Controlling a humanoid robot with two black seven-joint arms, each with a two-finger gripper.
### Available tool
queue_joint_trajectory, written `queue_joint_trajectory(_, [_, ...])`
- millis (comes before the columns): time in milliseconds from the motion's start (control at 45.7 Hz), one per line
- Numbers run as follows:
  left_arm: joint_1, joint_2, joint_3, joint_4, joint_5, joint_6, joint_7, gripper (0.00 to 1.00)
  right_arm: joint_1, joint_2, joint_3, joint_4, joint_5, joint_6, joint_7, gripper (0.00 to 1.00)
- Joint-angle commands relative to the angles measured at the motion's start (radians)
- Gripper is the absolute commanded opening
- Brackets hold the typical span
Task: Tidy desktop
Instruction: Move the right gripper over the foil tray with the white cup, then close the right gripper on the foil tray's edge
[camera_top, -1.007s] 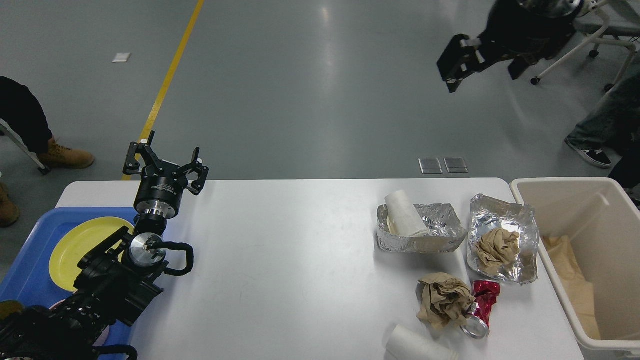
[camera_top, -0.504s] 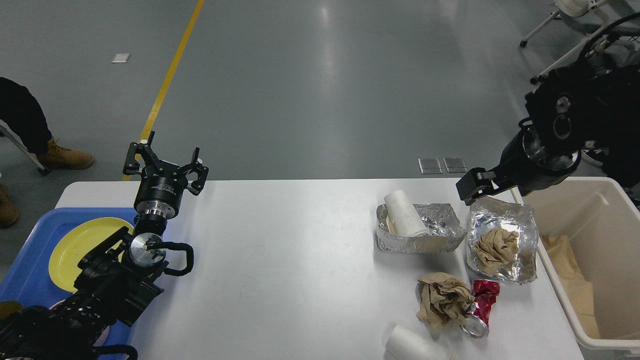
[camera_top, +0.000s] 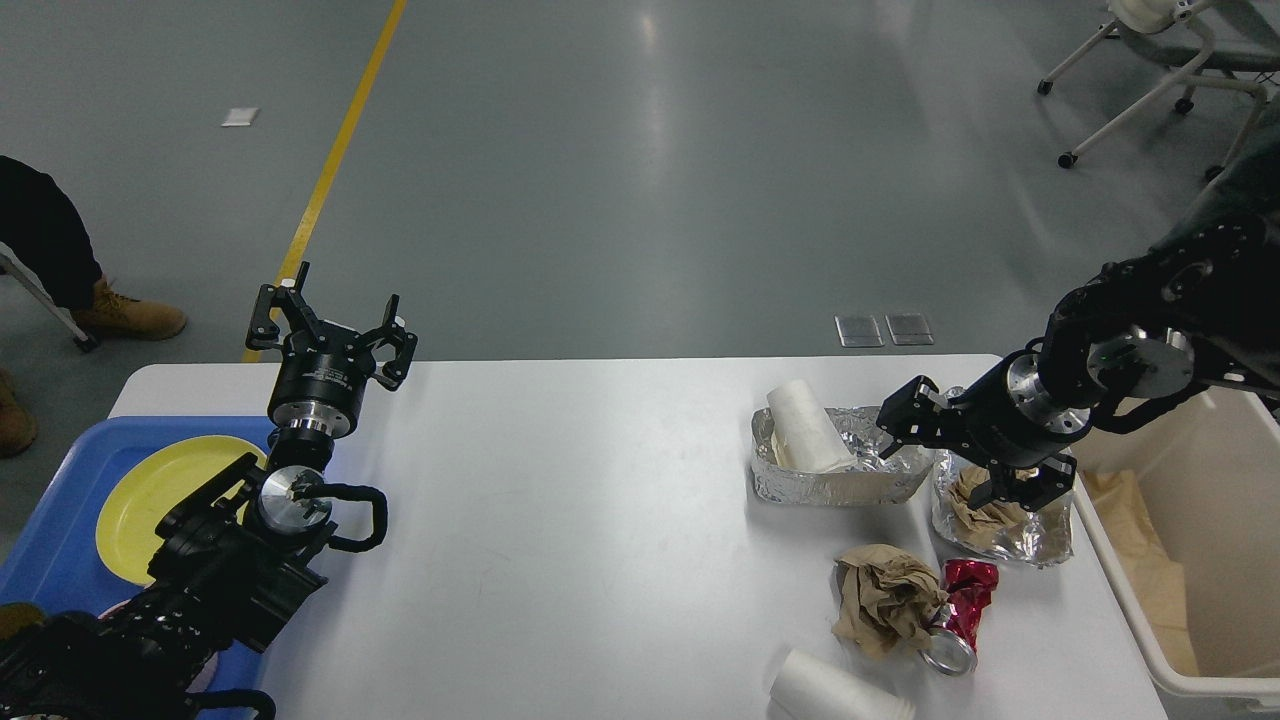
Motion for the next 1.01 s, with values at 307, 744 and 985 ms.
queue_joint_trajectory(307, [0.0,0.0,0.0,0.0,0.0,0.0,0.0,0.96,-0.25,0.001,0.196,-0.271,0.2,-0.06,-0.031,0.87])
queue_joint_trajectory(744, [0.0,0.0,0.0,0.0,0.0,0.0,0.0,0.96,-0.413,0.049,0.212,-0.394,0.135,-0.115,-0.029,0.87])
queue_joint_trajectory(985, [0.0,0.0,0.0,0.0,0.0,0.0,0.0,0.96,-0.448,0.052,0.242,-0.453,0.103,-0.122,-0.029,0.75])
